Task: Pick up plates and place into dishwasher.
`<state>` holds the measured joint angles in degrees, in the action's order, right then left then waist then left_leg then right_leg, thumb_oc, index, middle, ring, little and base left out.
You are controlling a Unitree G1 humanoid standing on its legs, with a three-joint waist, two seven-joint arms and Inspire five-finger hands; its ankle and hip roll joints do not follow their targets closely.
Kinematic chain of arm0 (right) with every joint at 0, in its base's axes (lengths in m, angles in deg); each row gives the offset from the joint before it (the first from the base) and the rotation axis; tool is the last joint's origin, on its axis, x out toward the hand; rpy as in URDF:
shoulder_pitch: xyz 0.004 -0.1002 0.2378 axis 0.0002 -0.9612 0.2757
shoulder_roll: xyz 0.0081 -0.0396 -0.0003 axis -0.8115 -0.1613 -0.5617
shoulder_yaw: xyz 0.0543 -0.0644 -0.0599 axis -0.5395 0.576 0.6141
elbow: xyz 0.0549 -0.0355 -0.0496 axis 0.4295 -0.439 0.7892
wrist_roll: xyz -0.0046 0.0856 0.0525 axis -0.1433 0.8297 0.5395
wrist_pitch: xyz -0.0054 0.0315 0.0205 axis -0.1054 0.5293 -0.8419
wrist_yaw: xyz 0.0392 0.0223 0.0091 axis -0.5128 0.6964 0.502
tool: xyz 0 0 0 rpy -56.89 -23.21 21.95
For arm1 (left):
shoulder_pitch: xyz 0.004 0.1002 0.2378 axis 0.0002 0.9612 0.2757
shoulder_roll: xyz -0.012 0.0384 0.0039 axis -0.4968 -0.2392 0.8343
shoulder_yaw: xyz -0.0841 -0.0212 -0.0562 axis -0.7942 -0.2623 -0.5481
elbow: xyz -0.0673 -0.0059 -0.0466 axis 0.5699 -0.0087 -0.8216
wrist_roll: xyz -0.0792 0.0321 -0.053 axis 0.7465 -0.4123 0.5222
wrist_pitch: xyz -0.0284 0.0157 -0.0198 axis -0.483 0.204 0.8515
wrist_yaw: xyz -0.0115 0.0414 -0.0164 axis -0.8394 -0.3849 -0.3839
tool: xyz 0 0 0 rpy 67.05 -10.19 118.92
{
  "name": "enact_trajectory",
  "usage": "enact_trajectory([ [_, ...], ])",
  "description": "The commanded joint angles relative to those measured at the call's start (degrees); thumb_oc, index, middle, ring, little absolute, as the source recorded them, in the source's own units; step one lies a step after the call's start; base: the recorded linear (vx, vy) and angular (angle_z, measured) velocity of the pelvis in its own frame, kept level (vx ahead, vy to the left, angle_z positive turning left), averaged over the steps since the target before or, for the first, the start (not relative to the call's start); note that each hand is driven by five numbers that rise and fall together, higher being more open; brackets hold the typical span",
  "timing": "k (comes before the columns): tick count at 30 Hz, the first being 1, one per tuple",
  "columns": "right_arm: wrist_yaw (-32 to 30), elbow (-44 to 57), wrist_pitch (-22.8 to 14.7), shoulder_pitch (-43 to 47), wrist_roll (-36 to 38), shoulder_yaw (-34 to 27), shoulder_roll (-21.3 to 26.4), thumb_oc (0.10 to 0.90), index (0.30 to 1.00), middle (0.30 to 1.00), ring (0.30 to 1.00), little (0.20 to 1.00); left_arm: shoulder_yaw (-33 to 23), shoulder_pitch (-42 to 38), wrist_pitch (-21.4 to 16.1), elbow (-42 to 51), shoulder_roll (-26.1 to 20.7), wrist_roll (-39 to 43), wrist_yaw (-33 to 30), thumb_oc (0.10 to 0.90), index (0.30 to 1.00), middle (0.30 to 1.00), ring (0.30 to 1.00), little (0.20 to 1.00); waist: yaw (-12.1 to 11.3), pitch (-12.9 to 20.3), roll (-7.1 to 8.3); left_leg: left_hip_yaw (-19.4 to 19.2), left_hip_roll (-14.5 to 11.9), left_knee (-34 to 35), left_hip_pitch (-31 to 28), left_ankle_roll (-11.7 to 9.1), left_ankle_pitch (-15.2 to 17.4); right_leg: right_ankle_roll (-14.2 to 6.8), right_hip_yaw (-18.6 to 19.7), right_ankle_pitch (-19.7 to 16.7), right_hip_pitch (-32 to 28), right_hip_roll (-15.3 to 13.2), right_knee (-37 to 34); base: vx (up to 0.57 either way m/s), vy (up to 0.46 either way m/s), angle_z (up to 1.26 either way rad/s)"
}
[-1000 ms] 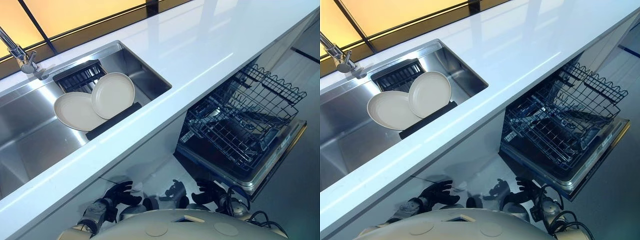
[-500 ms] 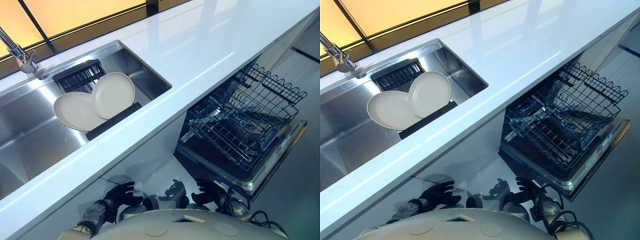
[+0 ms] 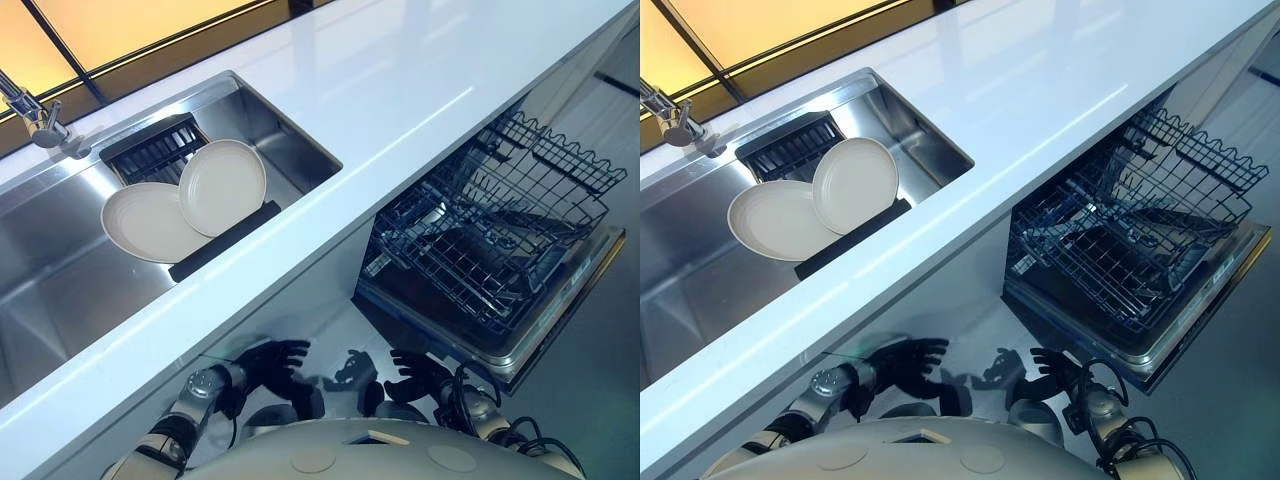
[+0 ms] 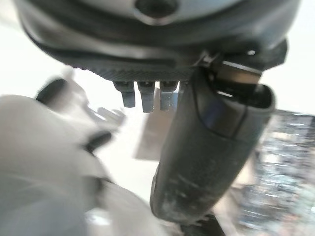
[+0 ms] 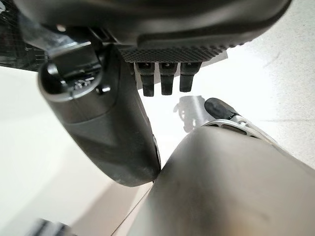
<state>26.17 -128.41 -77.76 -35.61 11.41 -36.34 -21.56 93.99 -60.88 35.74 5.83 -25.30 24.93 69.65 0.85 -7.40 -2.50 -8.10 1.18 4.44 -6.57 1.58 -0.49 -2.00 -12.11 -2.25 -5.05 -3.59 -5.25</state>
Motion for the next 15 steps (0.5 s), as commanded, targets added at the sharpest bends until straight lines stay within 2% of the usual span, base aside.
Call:
enact_trajectory([
  [1,0.6,0.2,-0.8,1.6,0.2,1.6,2.2,0.8,0.9,0.9,0.9,0.9,0.9,-4.8,3.8,7.5,1.0,13.8,11.0,0.8,0.9,0.9,0.9,0.9,-0.2,0.7,-0.18,1.2,1.8,-2.6,2.1,-0.5,5.0,-1.5,-0.8,7.5,3.1,2.5,7.2,-0.05,-0.028,0.04],
  [3,0.4,0.2,-1.1,1.6,0.5,1.7,2.2,0.8,0.9,0.9,0.9,0.9,0.8,-4.8,8.2,12.2,1.1,18.0,16.7,0.8,0.9,0.9,0.9,0.9,-0.4,0.4,-0.18,1.5,1.8,-2.4,2.1,-0.4,4.8,-1.5,-0.8,7.4,3.2,2.5,7.3,-0.05,-0.026,0.05],
  [4,0.3,0.1,-1.3,1.7,1.0,1.8,2.2,0.8,0.9,0.9,0.9,0.9,0.7,-4.6,13.8,17.4,1.5,22.1,24.7,0.8,0.9,0.9,0.9,0.9,-0.6,0.1,-0.22,1.7,1.7,-2.0,2.0,-0.2,4.8,-1.5,-0.7,7.4,3.2,2.6,7.3,-0.05,-0.025,0.05],
  [6,0.0,-0.4,-1.8,2.0,1.1,1.8,2.0,0.8,0.9,0.9,0.9,0.9,0.9,-4.0,22.4,24.8,3.2,26.6,34.1,0.8,0.9,0.9,0.9,0.9,-0.8,-0.1,-0.25,1.7,1.6,-1.7,2.0,-0.1,4.8,-1.4,-0.6,7.4,3.4,2.6,7.5,-0.04,-0.03,0.05],
  [7,-0.1,-1.0,-2.3,2.3,1.0,1.8,1.6,0.8,0.9,0.9,0.9,0.9,1.5,-3.7,29.1,29.2,4.9,28.5,39.7,0.8,0.9,0.9,0.9,0.9,-0.9,-0.3,-0.19,1.6,1.5,-1.4,1.8,0.1,4.9,-1.5,-0.3,7.4,3.5,2.7,7.7,-0.02,-0.053,0.06],
  [8,-0.4,-1.4,-2.8,2.5,1.0,2.0,1.2,0.8,0.9,0.9,0.9,0.9,2.1,-3.4,33.0,31.2,6.4,29.8,42.9,0.8,0.9,0.9,0.9,0.9,-0.8,-0.4,-0.09,1.5,1.4,-1.2,1.6,0.1,5.0,-1.5,-0.1,7.4,3.6,2.8,7.8,-0.01,-0.058,0.06],
  [9,-0.4,-1.6,-3.0,2.5,0.9,2.0,1.1,0.8,0.9,0.9,0.9,0.9,2.4,-3.4,34.7,32.0,7.3,30.3,43.5,0.8,0.9,0.9,0.9,0.9,-0.8,-0.4,-0.01,1.5,1.3,-1.1,1.5,0.2,5.1,-1.5,0.0,7.4,3.6,2.9,7.9,0.01,-0.088,0.04],
  [10,-0.8,-2.4,-3.7,2.9,0.8,2.3,0.4,0.8,0.9,0.9,0.9,0.9,3.6,-3.5,41.2,34.4,10.1,34.7,44.2,0.8,0.9,0.9,0.9,0.9,-0.5,-0.6,0.26,1.4,1.1,-0.9,1.1,0.3,5.3,-1.6,0.5,7.6,3.7,3.1,8.3,0.01,-0.092,0.02],
  [12,-1.2,-3.5,-4.2,3.6,1.3,3.1,-0.6,0.8,0.9,0.9,0.9,0.9,5.2,-4.4,48.6,36.9,13.3,45.3,40.9,0.8,0.9,0.9,0.9,0.9,-0.3,-0.8,0.74,1.1,0.8,-0.9,0.7,0.4,5.7,-1.5,1.0,8.0,3.6,3.3,8.7,0.02,-0.114,-0.01],
  [14,-1.4,-4.4,-4.4,4.2,2.0,3.9,-1.3,0.8,0.9,0.9,0.9,0.9,6.2,-5.8,51.3,39.4,15.1,56.8,35.0,0.8,0.9,0.9,0.9,0.9,-0.2,-0.9,1.12,0.8,0.6,-0.9,0.5,0.3,6.0,-1.4,1.5,8.1,3.4,3.6,8.8,0.03,-0.109,-0.03],
  [15,-1.7,-4.9,-4.5,4.4,2.3,4.4,-1.8,0.8,0.9,0.9,0.9,0.9,6.6,-7.0,50.1,42.2,15.9,65.1,29.1,0.8,0.9,0.9,0.9,0.9,-0.1,-0.8,1.36,0.7,0.4,-1.0,0.3,0.2,6.2,-1.3,1.7,8.2,3.2,3.8,8.7,0.04,-0.112,-0.03],
])
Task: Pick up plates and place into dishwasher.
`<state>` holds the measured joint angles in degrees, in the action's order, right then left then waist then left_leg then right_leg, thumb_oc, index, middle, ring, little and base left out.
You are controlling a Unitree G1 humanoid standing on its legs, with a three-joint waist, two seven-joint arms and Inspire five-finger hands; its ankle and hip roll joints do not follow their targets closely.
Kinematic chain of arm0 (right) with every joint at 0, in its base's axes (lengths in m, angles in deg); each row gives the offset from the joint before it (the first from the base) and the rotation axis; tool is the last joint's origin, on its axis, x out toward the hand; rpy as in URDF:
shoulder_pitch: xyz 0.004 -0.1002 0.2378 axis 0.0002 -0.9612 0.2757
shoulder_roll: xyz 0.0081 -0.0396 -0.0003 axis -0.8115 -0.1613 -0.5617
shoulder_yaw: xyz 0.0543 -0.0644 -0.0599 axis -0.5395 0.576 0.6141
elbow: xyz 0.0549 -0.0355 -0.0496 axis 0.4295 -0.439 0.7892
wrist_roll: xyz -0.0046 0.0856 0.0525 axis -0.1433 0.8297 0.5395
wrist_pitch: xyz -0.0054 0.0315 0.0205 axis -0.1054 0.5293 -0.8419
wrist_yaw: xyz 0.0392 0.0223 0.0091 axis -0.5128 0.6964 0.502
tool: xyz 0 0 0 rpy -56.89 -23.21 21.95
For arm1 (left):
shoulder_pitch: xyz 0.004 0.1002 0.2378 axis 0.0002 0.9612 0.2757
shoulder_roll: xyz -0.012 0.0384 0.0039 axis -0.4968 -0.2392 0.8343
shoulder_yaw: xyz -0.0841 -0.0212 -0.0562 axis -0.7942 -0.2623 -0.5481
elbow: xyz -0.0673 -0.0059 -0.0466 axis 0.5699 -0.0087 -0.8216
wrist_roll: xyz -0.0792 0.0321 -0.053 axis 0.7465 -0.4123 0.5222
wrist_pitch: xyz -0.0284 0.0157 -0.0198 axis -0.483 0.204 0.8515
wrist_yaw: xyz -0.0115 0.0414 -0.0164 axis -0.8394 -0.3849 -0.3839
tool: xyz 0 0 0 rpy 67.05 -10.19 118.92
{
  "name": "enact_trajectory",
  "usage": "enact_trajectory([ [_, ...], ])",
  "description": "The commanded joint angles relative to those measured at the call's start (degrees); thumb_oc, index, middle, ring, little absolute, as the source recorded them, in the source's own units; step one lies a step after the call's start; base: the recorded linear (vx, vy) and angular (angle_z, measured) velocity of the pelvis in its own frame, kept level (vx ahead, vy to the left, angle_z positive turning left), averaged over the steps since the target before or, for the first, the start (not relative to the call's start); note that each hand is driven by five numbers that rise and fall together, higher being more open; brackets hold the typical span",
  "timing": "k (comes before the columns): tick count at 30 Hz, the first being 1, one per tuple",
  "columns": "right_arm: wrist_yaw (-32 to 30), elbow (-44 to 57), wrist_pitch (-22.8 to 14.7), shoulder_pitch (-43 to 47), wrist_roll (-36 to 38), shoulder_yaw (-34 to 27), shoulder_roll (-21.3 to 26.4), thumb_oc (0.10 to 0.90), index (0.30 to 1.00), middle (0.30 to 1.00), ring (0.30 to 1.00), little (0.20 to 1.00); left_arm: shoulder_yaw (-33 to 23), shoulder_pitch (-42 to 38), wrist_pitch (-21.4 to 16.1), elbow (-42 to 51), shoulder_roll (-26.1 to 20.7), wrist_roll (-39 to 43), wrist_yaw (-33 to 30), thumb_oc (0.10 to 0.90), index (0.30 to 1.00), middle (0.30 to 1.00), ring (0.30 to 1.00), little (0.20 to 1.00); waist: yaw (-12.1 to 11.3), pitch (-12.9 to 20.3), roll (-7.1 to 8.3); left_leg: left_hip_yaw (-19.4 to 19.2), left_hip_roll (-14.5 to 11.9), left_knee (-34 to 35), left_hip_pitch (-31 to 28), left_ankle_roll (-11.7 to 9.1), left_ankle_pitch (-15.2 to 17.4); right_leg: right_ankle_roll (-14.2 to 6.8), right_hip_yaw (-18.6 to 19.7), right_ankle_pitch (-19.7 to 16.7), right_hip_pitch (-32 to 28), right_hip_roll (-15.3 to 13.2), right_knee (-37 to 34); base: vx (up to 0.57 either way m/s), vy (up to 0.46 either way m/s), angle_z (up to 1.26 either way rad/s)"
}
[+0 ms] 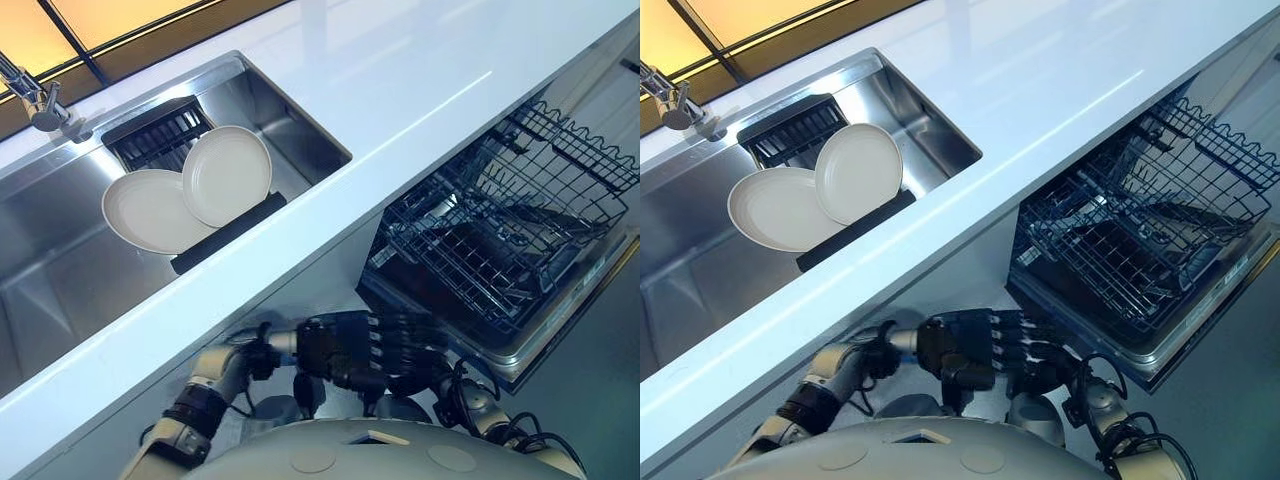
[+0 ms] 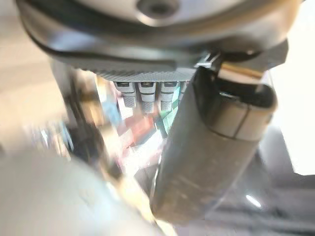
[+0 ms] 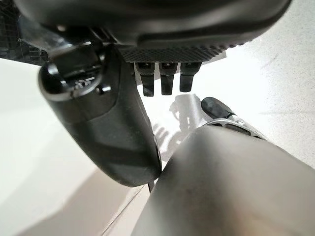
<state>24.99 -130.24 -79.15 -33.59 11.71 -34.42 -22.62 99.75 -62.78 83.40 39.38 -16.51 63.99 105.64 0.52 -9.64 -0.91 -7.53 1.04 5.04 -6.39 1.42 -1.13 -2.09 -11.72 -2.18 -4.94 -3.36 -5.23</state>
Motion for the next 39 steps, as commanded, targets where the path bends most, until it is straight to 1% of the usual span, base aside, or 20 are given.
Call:
enact_trajectory([
  [1,-0.6,-3.3,-3.2,2.5,2.2,2.8,-1.1,0.8,0.9,0.9,0.9,0.9,1.0,-6.1,0.7,11.1,7.3,31.8,-11.6,0.8,0.9,0.9,0.9,0.9,0.3,1.4,-0.09,0.1,0.4,-1.6,-0.1,0.3,6.9,-1.1,1.4,8.2,2.8,3.7,8.6,0.04,-0.095,-0.02],
  [2,-0.7,-3.4,-3.1,2.5,2.4,3.0,-1.2,0.8,0.9,0.9,0.9,0.9,1.1,-6.5,-0.1,12.2,7.3,33.9,-13.6,0.8,0.9,0.9,0.9,0.9,0.3,1.4,-0.04,0.1,0.4,-1.5,-0.2,0.3,7.0,-1.0,1.4,8.2,2.7,3.8,8.5,0.04,-0.102,-0.01],
  [4,-0.8,-3.8,-3.2,2.5,3.0,3.8,-1.7,0.8,0.9,0.9,0.9,0.9,1.4,-8.3,-7.5,16.6,7.3,38.8,-18.6,0.8,0.9,0.9,0.9,0.9,0.4,1.5,0.15,0.0,0.1,-1.7,-0.5,0.1,7.2,-0.8,1.6,8.3,2.2,4.1,8.2,0.05,-0.112,0.0],
  [5,-1.0,-3.9,-3.2,2.2,3.1,4.0,-2.0,0.8,0.9,0.9,0.9,0.9,1.3,-9.2,-13.4,19.0,7.0,38.0,-20.6,0.8,0.9,0.9,0.9,0.9,0.5,1.6,0.18,0.1,0.0,-1.9,-0.5,-0.1,7.2,-0.7,1.7,8.4,2.0,4.3,8.1,0.06,-0.103,0.0],
  [7,-1.0,-3.9,-3.2,1.8,3.2,4.3,-1.9,0.8,0.9,0.9,0.9,0.9,1.0,-10.0,-21.1,22.4,5.9,36.2,-23.9,0.8,0.9,0.9,0.9,0.9,0.6,1.7,0.06,0.3,-0.2,-2.3,-0.5,-0.3,7.2,-0.4,1.8,8.6,1.7,4.6,8.0,0.05,-0.098,0.01],
  [10,-1.1,-3.6,-3.3,0.9,2.8,4.3,-1.6,0.8,0.9,0.9,0.9,0.9,-1.2,-11.1,-40.1,25.3,2.9,26.7,-33.5,0.8,0.9,0.9,0.9,0.9,0.6,1.6,-0.3,1.0,-0.4,-3.4,-0.1,-0.7,7.1,0.2,1.8,8.8,1.3,5.1,7.8,0.05,-0.093,0.05],
  [11,-1.2,-3.6,-3.4,0.8,2.8,4.3,-1.5,0.8,0.9,0.9,0.9,0.9,-1.7,-11.2,-41.5,25.4,2.3,26.1,-34.8,0.8,0.9,0.9,0.9,0.9,0.5,1.6,-0.35,1.1,-0.5,-3.7,0.0,-0.7,7.1,0.3,1.7,8.9,1.2,5.1,7.8,0.04,-0.094,0.06],
  [12,-1.3,-3.4,-3.8,0.1,3.0,4.3,-1.0,0.8,0.9,0.9,0.9,0.9,-3.7,-11.4,-52.5,25.2,-0.7,18.6,-40.5,0.8,0.9,0.9,0.9,0.9,0.3,1.5,-0.52,1.6,-0.5,-5.1,0.7,-0.9,7.3,0.7,1.6,9.0,1.1,5.2,7.7,0.04,-0.083,0.11],
  [13,-1.4,-3.3,-3.9,-0.3,3.2,4.2,-0.8,0.8,0.9,0.9,0.9,0.9,-4.7,-11.3,-55.5,25.3,-1.7,15.6,-42.4,0.8,0.9,0.9,0.9,0.9,0.2,1.3,-0.49,1.9,-0.4,-6.4,1.1,-1.0,7.6,0.8,1.5,9.1,0.9,5.2,7.6,0.05,-0.117,0.17],
  [15,-1.6,-3.1,-4.1,-1.4,3.6,3.9,-0.3,0.8,0.9,0.9,0.9,0.9,-9.1,-11.1,-65.1,25.1,-6.1,2.4,-52.0,0.8,0.9,0.9,0.9,0.9,-0.5,1.1,-0.04,2.7,0.4,-11.8,3.1,-1.3,9.1,1.6,1.3,9.2,0.6,4.8,7.5,0.05,-0.106,0.25],
  [17,-2.1,-3.2,-4.2,-2.6,3.3,3.4,0.2,0.8,0.9,0.9,0.9,0.9,-14.0,-11.3,-66.6,25.6,-9.9,-8.6,-58.6,0.8,0.9,0.9,0.9,0.9,-1.3,0.6,0.82,3.4,1.3,-19.0,6.3,-1.4,11.1,2.1,1.4,9.1,0.5,3.8,8.0,0.06,-0.081,0.34],
  [20,-2.6,-4.2,-4.0,-3.2,2.6,2.5,1.2,0.8,0.9,0.9,0.9,0.9,-19.3,-13.2,-65.0,25.6,-14.9,-19.2,-66.4,0.8,0.9,0.9,0.9,0.9,-2.8,-0.5,1.55,6.7,2.7,-26.8,12.4,-1.1,11.4,2.7,2.8,9.3,0.1,3.3,9.0,0.07,-0.013,0.29],
  [22,-2.7,-5.7,-4.6,-2.9,2.2,2.0,1.9,0.8,0.9,0.9,0.9,0.9,-21.4,-14.7,-62.9,25.4,-18.1,-24.7,-71.1,0.8,0.9,0.9,0.9,0.9,-3.4,-0.7,1.1,8.1,2.9,-24.1,13.0,-0.9,10.6,2.8,3.9,10.0,0.0,3.6,9.7,0.12,0.115,0.15],
  [25,-2.1,-6.2,-4.2,-2.3,1.2,2.4,2.8,0.8,0.9,0.9,0.9,0.9,-24.9,-17.8,-59.5,23.3,-24.6,-38.3,-78.9,0.8,0.9,0.9,0.9,0.9,-3.6,0.0,-0.51,10.0,2.5,-15.8,12.3,-1.9,5.4,2.5,5.3,11.4,0.0,4.5,10.0,0.16,0.212,-0.08],
  [27,-2.1,-6.0,-3.9,-2.4,0.2,2.4,3.2,0.8,0.9,0.9,0.9,0.9,-26.1,-19.4,-58.6,21.3,-28.7,-46.5,-81.8,0.8,0.9,0.9,0.9,0.9,-3.4,0.4,-1.26,9.8,2.2,-14.1,12.9,-2.6,3.9,2.4,5.7,11.9,-0.3,4.5,10.0,0.16,0.25,-0.26],
  [30,-2.2,-5.6,-2.5,-2.3,-0.4,2.5,4.1,0.8,0.9,0.9,0.9,0.9,-27.4,-23.5,-54.8,14.9,-35.6,-48.3,-84.3,0.8,0.9,0.9,0.9,0.9,-2.4,1.4,-2.02,8.0,2.0,-13.2,11.8,-2.6,4.3,1.9,5.6,12.4,-1.1,3.3,9.5,0.2,0.337,-0.4],
  [33,-1.9,-4.8,-1.8,-3.2,-2.1,1.3,4.9,0.8,0.9,0.9,0.9,0.9,-27.7,-26.0,-52.3,7.2,-42.2,-45.7,-85.7,0.8,0.9,0.9,0.9,0.9,-1.0,2.3,-3.22,6.7,2.2,-11.2,8.1,-2.0,5.4,0.9,4.5,12.7,-0.7,1.7,10.4,0.17,0.373,-0.27],
  [35,-1.9,-4.4,-1.8,-3.7,-3.3,1.0,5.0,0.8,0.9,0.9,0.9,0.9,-27.5,-26.8,-52.7,2.6,-44.6,-44.6,-84.7,0.8,0.9,0.9,0.9,0.9,-0.4,2.4,-3.7,5.9,2.3,-10.5,6.6,-1.3,5.9,0.2,4.5,12.8,-0.1,1.0,11.5,0.13,0.305,-0.32],
  [36,-2.2,-3.7,-2.0,-4.5,-4.6,1.0,5.1,0.8,0.9,0.9,0.9,0.9,-27.0,-27.5,-52.3,-1.7,-47.4,-43.8,-84.1,0.8,0.9,0.9,0.9,0.9,0.5,2.2,-4.19,5.0,2.6,-10.2,5.5,-0.5,6.5,-0.8,4.5,12.6,1.0,0.2,12.9,0.1,0.251,-0.41],
  [39,-2.8,-2.5,-1.5,-5.1,-5.7,1.0,5.1,0.8,0.9,0.9,0.9,0.9,-25.9,-28.9,-52.1,-7.6,-50.3,-43.0,-81.6,0.8,0.9,0.9,0.9,0.9,1.3,1.7,-4.37,3.6,3.0,-10.5,4.9,0.6,7.3,-2.2,4.9,12.0,2.8,-0.7,14.7,0.1,0.282,-0.33],
])
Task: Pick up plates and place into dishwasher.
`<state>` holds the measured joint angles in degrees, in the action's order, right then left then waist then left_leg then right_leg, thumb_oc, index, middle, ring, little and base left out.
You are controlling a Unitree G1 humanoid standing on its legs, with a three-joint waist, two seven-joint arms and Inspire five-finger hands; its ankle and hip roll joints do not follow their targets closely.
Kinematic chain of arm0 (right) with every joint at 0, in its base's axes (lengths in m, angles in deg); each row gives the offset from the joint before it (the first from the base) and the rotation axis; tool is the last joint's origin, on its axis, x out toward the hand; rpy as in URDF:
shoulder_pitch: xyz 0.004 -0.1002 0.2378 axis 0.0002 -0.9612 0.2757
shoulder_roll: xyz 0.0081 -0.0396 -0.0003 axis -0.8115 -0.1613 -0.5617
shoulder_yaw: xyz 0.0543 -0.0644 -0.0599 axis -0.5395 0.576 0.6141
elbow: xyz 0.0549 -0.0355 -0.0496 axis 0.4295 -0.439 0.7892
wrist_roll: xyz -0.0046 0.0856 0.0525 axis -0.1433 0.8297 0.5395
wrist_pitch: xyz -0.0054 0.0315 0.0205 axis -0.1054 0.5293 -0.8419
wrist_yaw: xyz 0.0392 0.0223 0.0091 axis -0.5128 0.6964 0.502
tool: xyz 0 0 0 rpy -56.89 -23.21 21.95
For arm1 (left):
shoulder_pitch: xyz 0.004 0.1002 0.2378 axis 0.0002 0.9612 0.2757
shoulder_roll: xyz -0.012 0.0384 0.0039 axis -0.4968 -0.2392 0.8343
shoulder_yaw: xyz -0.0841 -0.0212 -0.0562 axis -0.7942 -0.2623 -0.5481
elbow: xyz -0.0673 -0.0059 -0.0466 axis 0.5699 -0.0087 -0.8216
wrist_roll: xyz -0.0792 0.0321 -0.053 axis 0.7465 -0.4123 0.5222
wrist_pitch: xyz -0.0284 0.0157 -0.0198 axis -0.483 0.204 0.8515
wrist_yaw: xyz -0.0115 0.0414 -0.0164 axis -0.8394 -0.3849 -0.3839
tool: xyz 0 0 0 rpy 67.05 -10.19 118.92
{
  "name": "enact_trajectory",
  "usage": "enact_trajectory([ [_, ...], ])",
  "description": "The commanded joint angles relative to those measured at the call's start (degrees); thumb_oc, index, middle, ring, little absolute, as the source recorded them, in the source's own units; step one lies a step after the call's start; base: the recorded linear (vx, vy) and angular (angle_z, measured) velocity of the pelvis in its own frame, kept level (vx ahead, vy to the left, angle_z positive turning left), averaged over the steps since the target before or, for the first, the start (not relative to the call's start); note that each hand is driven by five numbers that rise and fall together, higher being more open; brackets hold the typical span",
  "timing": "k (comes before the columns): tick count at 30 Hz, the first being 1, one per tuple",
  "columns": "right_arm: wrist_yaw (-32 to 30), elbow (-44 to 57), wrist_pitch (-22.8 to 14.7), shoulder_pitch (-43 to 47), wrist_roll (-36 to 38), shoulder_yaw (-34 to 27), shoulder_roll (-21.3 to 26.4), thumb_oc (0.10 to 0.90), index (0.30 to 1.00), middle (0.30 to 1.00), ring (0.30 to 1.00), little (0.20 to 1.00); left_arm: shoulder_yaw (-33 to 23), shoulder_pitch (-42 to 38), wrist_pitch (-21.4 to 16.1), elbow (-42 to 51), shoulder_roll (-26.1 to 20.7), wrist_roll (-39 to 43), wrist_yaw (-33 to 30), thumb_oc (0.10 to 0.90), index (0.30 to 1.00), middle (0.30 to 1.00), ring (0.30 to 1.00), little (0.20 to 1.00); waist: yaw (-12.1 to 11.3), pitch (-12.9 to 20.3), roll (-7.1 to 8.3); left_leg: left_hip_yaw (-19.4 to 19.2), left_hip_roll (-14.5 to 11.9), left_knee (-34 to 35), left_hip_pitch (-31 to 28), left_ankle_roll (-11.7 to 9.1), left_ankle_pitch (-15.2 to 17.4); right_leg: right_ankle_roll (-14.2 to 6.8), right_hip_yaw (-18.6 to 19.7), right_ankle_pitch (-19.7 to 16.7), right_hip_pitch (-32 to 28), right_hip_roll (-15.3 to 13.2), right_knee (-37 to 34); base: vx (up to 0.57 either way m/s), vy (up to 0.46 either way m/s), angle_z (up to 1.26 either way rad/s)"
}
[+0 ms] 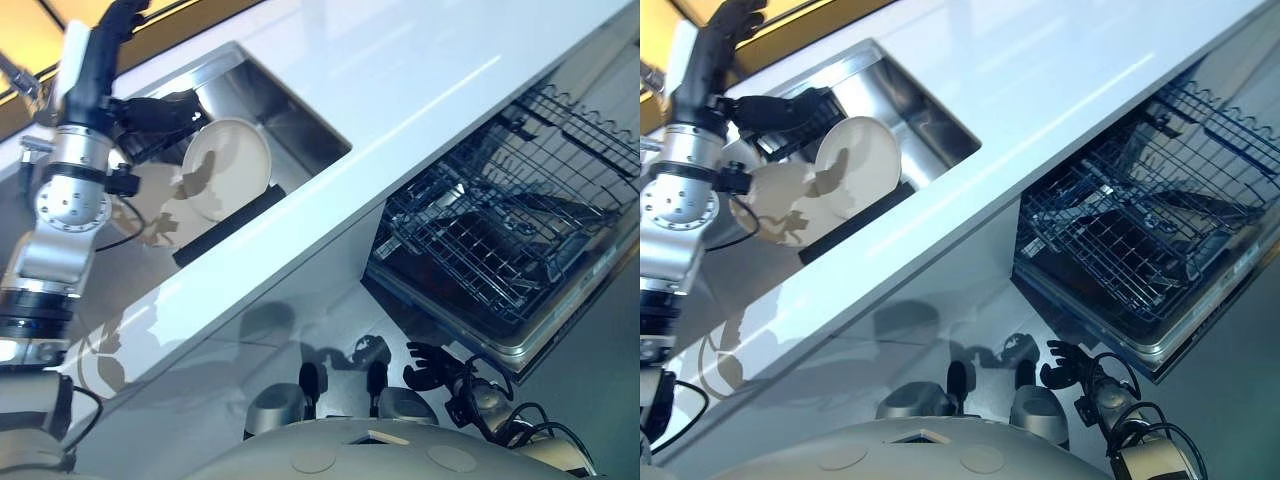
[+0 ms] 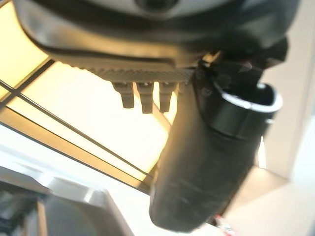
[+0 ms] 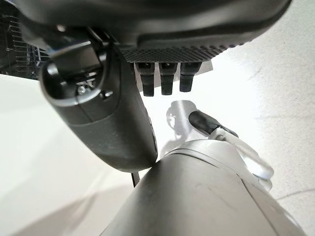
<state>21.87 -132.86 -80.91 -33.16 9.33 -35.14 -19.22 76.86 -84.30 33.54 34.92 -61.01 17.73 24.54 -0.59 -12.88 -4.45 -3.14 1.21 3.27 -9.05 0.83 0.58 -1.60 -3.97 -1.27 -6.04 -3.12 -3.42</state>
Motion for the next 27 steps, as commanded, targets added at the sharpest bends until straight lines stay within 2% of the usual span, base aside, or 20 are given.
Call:
enact_trajectory([
  [1,0.1,0.9,0.6,-5.7,-3.5,1.9,1.9,0.8,0.9,0.9,0.9,0.9,-2.8,-8.2,-2.5,-5.7,-7.0,4.4,0.7,0.8,0.9,0.9,0.9,0.9,2.7,4.7,-0.8,-1.2,3.0,-9.0,7.7,1.6,5.8,-3.2,-2.6,10.7,4.6,-1.2,13.1,0.06,0.211,-0.35],
  [7,-0.7,2.7,2.4,-5.8,-2.9,1.7,2.7,0.8,0.9,0.9,0.9,0.9,-0.9,-11.6,-2.4,-12.7,-10.3,6.5,4.1,0.8,0.9,0.9,0.9,0.9,2.9,3.9,-0.13,-3.1,3.5,-10.9,8.9,2.6,7.1,-4.5,-0.8,9.1,6.4,-1.8,13.0,0.04,0.157,-0.26],
  [12,-0.6,3.4,3.1,-5.2,-1.3,1.3,3.7,0.8,0.9,0.9,0.9,0.9,2.1,-16.3,-1.3,-17.0,-12.3,11.0,8.5,0.8,0.9,0.9,0.9,0.9,2.6,2.3,1.59,-4.1,3.8,-13.9,11.5,3.5,8.8,-5.7,1.0,7.0,8.7,-2.6,12.5,-0.02,0.1,-0.06],
  [19,-0.6,4.2,2.8,-4.0,-0.6,1.4,4.0,0.8,0.9,0.9,0.9,0.9,5.4,-20.4,2.8,-17.9,-11.1,15.2,14.3,0.8,0.9,0.9,0.9,0.9,1.9,0.4,3.01,-4.2,3.7,-15.3,14.2,4.3,9.4,-6.7,1.2,5.4,10.5,-3.0,12.1,-0.04,0.026,-0.04],
  [27,-0.2,4.6,2.8,-2.9,0.6,1.2,4.3,0.8,0.9,0.9,0.9,0.9,7.5,-22.7,11.1,-16.8,-9.1,22.9,27.8,0.8,0.9,0.9,0.9,0.9,1.4,-1.0,3.54,-3.5,3.9,-14.7,15.4,4.4,8.9,-7.0,0.8,4.4,11.8,-3.1,11.8,-0.03,-0.001,0.06],
])
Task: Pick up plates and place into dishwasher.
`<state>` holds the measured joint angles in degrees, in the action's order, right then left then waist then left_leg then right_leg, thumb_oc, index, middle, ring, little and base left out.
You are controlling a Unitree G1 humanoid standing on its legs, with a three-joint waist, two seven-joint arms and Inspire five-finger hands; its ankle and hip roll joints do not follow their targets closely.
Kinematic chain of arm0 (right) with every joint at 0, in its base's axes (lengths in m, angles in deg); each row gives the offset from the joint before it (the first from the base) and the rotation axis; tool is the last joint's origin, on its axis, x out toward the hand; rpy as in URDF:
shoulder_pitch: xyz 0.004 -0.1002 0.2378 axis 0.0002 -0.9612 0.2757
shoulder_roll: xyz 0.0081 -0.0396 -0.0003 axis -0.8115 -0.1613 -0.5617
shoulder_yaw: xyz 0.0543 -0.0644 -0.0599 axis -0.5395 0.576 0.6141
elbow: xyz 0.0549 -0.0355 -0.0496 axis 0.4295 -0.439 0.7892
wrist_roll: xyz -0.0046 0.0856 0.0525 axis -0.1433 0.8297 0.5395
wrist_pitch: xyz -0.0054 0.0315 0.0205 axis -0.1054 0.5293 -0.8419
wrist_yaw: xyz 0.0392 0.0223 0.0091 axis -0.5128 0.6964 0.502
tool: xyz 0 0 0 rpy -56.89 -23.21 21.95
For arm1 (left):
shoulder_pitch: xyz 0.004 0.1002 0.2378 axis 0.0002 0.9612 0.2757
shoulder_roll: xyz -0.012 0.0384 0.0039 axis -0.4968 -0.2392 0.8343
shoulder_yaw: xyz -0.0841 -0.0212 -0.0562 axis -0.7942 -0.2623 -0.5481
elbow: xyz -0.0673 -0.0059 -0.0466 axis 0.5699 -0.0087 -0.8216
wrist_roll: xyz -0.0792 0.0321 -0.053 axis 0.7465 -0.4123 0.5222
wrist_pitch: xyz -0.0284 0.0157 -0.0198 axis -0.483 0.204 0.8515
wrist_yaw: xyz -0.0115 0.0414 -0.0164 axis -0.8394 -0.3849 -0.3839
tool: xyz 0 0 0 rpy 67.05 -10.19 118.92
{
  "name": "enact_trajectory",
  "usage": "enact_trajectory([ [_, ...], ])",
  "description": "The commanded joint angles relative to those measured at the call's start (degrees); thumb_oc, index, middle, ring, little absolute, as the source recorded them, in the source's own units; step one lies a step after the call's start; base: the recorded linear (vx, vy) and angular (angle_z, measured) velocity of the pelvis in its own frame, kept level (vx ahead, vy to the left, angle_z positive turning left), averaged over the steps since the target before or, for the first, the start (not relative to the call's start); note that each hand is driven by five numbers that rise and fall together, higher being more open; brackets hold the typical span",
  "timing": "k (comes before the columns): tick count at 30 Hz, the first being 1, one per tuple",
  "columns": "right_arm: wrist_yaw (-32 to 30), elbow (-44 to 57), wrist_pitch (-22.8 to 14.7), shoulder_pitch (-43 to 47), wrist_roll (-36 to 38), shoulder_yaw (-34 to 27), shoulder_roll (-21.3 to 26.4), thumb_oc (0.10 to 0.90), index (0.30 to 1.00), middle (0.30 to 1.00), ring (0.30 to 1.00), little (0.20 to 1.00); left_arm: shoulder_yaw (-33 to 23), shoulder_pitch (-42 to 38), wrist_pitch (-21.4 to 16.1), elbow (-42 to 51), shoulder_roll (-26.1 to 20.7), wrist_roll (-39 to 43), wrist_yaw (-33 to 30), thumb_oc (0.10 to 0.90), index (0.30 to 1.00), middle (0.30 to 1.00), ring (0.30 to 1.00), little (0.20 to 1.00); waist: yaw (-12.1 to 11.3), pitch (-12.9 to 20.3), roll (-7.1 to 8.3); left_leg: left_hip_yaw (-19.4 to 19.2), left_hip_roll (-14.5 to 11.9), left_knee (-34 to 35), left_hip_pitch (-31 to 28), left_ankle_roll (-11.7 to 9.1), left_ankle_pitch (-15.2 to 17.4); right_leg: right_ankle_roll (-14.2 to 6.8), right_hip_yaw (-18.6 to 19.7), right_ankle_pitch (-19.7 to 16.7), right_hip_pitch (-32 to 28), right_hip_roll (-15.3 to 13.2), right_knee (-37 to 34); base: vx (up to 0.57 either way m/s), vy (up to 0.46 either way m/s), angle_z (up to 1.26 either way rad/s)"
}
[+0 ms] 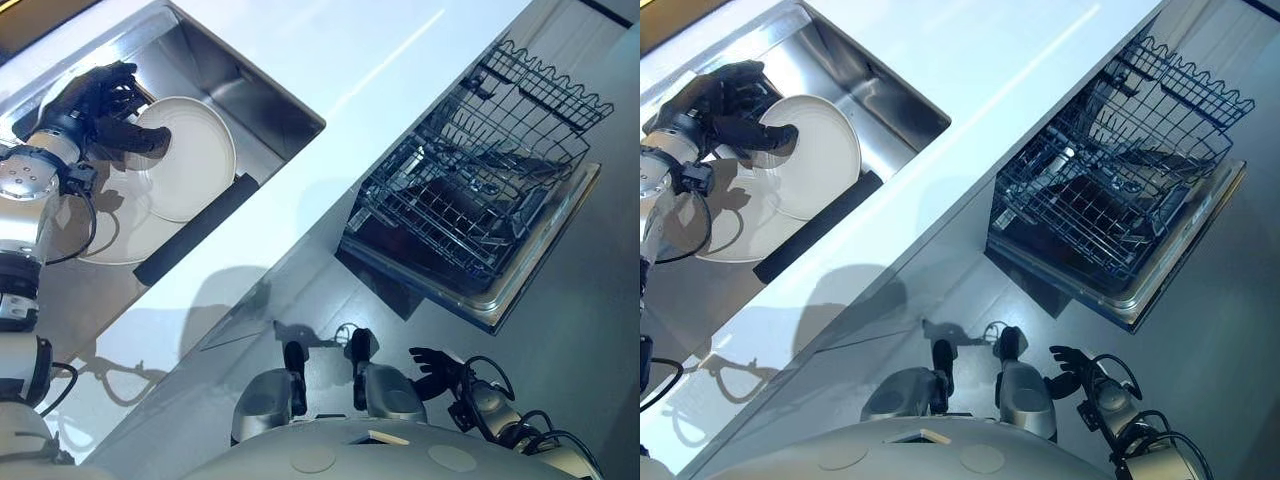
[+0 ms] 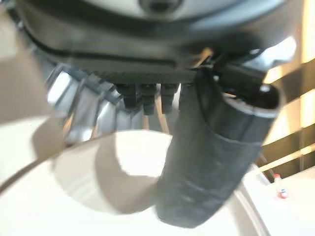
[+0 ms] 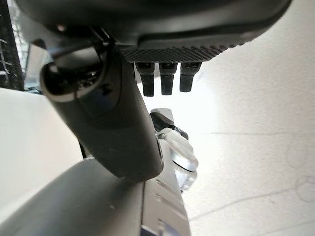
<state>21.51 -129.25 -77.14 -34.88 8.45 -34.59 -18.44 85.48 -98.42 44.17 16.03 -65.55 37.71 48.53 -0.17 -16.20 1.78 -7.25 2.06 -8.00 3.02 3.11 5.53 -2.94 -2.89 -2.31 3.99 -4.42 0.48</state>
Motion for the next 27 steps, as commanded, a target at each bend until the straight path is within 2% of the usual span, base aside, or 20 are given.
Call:
enact_trajectory([
  [1,0.2,1.0,-1.1,-1.1,1.4,0.5,3.6,0.8,0.9,0.9,0.9,0.9,-1.0,-8.5,0.7,2.1,-4.3,3.2,4.7,0.8,0.9,0.9,0.9,0.9,0.9,2.2,-2.7,0.6,3.1,-3.4,3.5,2.1,3.9,-5.6,-0.3,5.4,1.8,-1.9,7.9,-0.04,0.003,0.18],
  [4,0.0,0.9,-1.1,-0.7,1.6,0.4,3.7,0.8,0.9,0.9,0.9,0.9,0.2,-8.5,3.1,2.1,-3.4,3.9,7.9,0.8,0.9,0.9,0.9,0.9,0.9,2.0,-2.76,0.7,3.1,-3.4,3.6,2.1,3.8,-5.6,-0.7,5.3,2.0,-2.0,7.8,-0.02,-0.001,0.08],
  [12,0.3,1.2,-0.4,-0.2,2.9,-0.4,4.1,0.8,0.9,0.9,0.9,0.9,2.6,-8.0,4.8,0.5,-3.8,-0.5,16.8,0.8,0.9,0.9,0.9,0.9,0.9,2.0,-2.9,0.5,3.1,-3.1,3.3,2.0,3.6,-5.5,-1.0,5.2,2.2,-1.9,7.6,0.0,-0.005,0.0],
  [14,0.7,0.6,-0.6,0.1,3.2,-1.0,4.3,0.8,0.9,0.9,0.9,0.9,3.6,-7.8,6.6,1.3,-4.6,-0.3,21.7,0.8,0.9,0.9,0.9,0.9,0.8,2.1,-3.13,0.4,3.2,-2.7,3.0,1.9,3.4,-5.4,-1.3,5.2,2.0,-1.8,7.3,-0.02,-0.051,0.05],
  [18,1.0,0.2,-0.8,0.4,3.2,-1.7,4.4,0.8,0.9,0.9,0.9,0.9,3.8,-6.8,8.6,2.9,-5.3,1.7,26.1,0.438,0.589,0.589,0.589,0.538,0.6,2.4,-3.45,0.4,3.3,-2.2,2.6,1.8,3.3,-5.3,-1.8,5.4,1.7,-1.7,6.9,-0.03,-0.043,0.01],
  [21,1.1,-0.1,-1.0,0.4,3.1,-2.1,4.5,0.8,0.9,0.9,0.9,0.9,3.6,-5.7,10.7,5.3,-5.8,3.4,29.3,0.322,0.491,0.491,0.491,0.422,0.4,2.8,-3.78,0.4,3.3,-1.8,2.0,1.5,3.2,-5.3,-2.4,5.6,1.3,-1.6,6.8,-0.03,-0.057,0.02],
  [23,1.2,-0.4,-0.9,0.5,3.0,-2.4,4.5,0.8,0.9,0.9,0.9,0.9,3.3,-4.5,12.0,7.3,-6.1,4.9,31.6,0.298,0.469,0.469,0.469,0.398,0.2,3.3,-4.06,0.7,3.3,-1.1,1.3,1.4,3.0,-5.0,-2.7,5.9,0.8,-1.4,6.8,-0.02,-0.06,-0.01],
  [24,1.3,-0.6,-0.9,0.6,3.0,-2.5,4.5,0.8,0.9,0.9,0.9,0.9,3.0,-3.8,12.5,8.9,-6.2,5.3,31.9,0.213,0.396,0.396,0.396,0.313,0.0,3.6,-4.18,0.8,3.4,-0.8,1.0,1.3,3.0,-5.0,-2.9,6.1,0.6,-1.4,6.8,-0.02,-0.065,-0.01],
  [25,1.3,-0.6,-0.9,0.6,3.1,-2.5,4.5,0.8,0.9,0.9,0.9,0.9,2.8,-3.4,12.6,9.5,-6.3,5.7,31.7,0.191,0.378,0.378,0.378,0.291,-0.1,3.7,-4.22,0.9,3.4,-0.7,0.9,1.3,2.9,-4.9,-3.0,6.2,0.6,-1.4,6.9,-0.01,-0.064,0.0],
  [26,1.3,-0.8,-0.9,0.7,3.0,-2.7,4.5,0.8,0.9,0.9,0.9,0.9,2.3,-2.5,12.1,11.1,-6.3,6.2,30.8,0.111,0.309,0.309,0.309,0.211,-0.2,4.1,-4.35,1.2,3.5,-0.3,0.4,1.2,2.9,-4.8,-3.2,6.4,0.3,-1.3,7.0,0.0,-0.071,0.0],
  [27,1.3,-0.9,-0.8,0.7,3.1,-2.8,4.4,0.8,0.9,0.9,0.9,0.9,1.8,-1.8,11.7,12.2,-6.2,7.4,29.5,0.1,0.3,0.3,0.3,0.2,-0.4,4.4,-4.46,1.5,3.5,0.1,0.0,1.2,2.8,-4.6,-3.3,6.7,0.0,-1.1,7.1,0.0,-0.083,0.02],
])
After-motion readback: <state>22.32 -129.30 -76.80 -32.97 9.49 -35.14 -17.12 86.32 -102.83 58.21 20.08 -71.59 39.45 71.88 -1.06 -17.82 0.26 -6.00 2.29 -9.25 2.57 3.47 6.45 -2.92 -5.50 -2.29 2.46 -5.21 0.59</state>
